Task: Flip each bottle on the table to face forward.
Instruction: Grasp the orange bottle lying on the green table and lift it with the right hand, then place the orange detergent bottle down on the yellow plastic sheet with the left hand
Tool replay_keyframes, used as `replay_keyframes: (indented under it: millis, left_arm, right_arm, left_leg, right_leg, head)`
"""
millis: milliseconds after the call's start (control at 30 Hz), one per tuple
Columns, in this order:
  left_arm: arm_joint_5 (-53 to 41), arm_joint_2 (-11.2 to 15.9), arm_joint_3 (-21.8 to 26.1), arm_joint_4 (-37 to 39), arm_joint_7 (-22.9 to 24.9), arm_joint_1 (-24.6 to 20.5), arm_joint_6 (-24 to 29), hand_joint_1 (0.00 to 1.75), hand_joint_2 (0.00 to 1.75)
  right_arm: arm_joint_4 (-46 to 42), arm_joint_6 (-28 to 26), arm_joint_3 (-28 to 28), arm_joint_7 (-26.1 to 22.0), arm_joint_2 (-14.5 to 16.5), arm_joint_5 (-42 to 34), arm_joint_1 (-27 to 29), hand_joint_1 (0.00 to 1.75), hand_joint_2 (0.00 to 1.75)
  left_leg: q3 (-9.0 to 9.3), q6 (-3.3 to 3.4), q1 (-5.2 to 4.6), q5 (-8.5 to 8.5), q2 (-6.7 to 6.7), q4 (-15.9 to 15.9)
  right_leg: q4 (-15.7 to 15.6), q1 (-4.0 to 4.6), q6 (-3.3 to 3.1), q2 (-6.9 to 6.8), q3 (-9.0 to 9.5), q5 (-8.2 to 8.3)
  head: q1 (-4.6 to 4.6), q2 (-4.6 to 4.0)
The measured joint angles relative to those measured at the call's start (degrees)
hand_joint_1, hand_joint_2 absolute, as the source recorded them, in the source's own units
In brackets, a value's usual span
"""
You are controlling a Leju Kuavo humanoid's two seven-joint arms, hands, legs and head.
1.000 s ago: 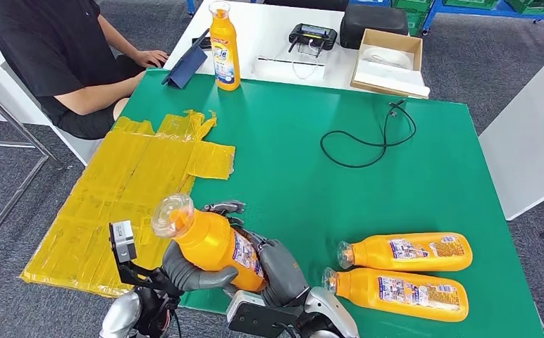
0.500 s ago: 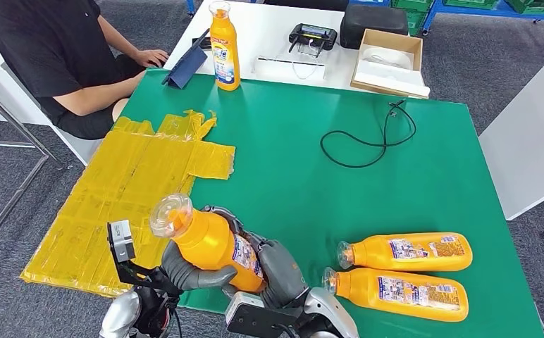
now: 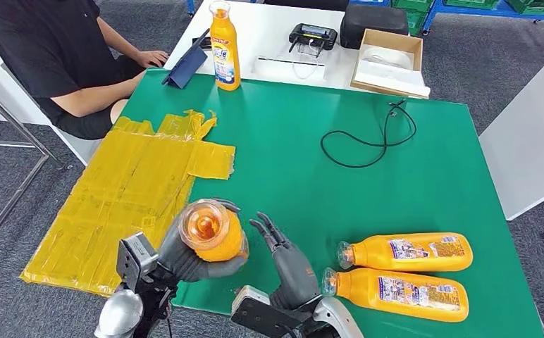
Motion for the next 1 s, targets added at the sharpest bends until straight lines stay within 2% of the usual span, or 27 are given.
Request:
replay_keyframes:
  millis: [133,233,367,533,633,733,933,1000]
  left_arm:
    - [-6.2,0.0,0.1,-2.3,-1.4,-0.3,2.9,1.75,1.75]
    - [-17.1,0.2,0.5,-3.3,-4.0,-1.0,8.3,1.75,1.75]
    - [-34.6,1.6,1.0,-5.1,-6.5,-3.2,16.7,1.75,1.75]
    - [-55.6,5.0,1.0,-5.5,-3.2,-5.3,25.3,1.75,1.75]
    - [-62.9,6.5,1.0,-3.1,-1.7,-5.6,29.8,1.75,1.75]
    - [-67.3,7.6,0.9,-0.8,-0.1,-6.0,31.2,1.75,1.75]
    - [-76.5,9.8,0.3,4.6,4.2,-7.4,30.9,1.75,1.75]
    - [-79.7,10.8,0.2,8.9,6.0,-7.7,32.0,1.75,1.75]
  right_arm:
    - [-2.8,-0.2,-2.0,0.6,0.1,-0.7,1.6,0.00,0.00]
    - [-5.5,-0.7,-3.9,0.1,0.4,-2.9,3.2,0.00,0.00]
    - [-11.8,-1.1,-5.4,-3.1,0.8,-3.1,3.9,0.00,0.00]
    - [-18.4,-1.5,-5.5,-4.6,0.9,-3.9,4.3,0.00,0.00]
    - [-20.5,-3.5,-5.5,-5.9,0.0,-4.2,5.8,0.00,0.00]
    - [-21.5,-4.8,-5.4,-6.6,-0.9,-4.4,6.9,0.00,0.00]
    - [-22.9,-5.5,-5.3,-6.7,-2.2,-5.5,7.5,0.00,0.00]
    - [-23.5,-5.7,-5.3,-7.0,-2.9,-5.5,8.0,0.00,0.00]
  left_leg:
    - [0.00,0.00,0.00,0.00,0.00,0.0]
    - [0.00,0.00,0.00,0.00,0.00,0.0]
    - [0.02,0.00,0.01,0.01,0.01,0.0]
    - [0.05,0.00,0.01,0.01,0.01,0.0]
    - [0.03,0.00,0.01,0.00,0.00,0.0]
    - [0.00,0.00,-0.02,0.00,0.01,0.0]
    - [0.00,0.01,-0.03,0.00,0.02,0.0]
    - [0.01,0.00,-0.02,0.00,0.03,0.0]
  right_leg:
    - [0.0,0.00,0.00,-0.01,-0.01,0.00]
    - [0.0,0.00,0.00,0.00,0.00,0.00]
    - [0.0,0.01,0.01,0.00,0.01,0.02]
    - [0.0,0.01,0.00,0.01,0.01,0.00]
    - [0.0,0.00,-0.01,-0.01,0.01,-0.01]
    - [0.0,-0.02,-0.01,0.01,-0.03,-0.01]
    - [0.0,-0.02,0.00,0.01,-0.04,0.00]
    - [0.0,-0.01,0.00,0.02,-0.03,0.00]
  head:
    - [0.01,0.00]
    - [0.01,0.00]
    - [0.01,0.00]
    - [-0.01,0.00]
    - [0.01,0.00]
    - [0.02,0.00]
    - [0.01,0.00]
    - [0.01,0.00]
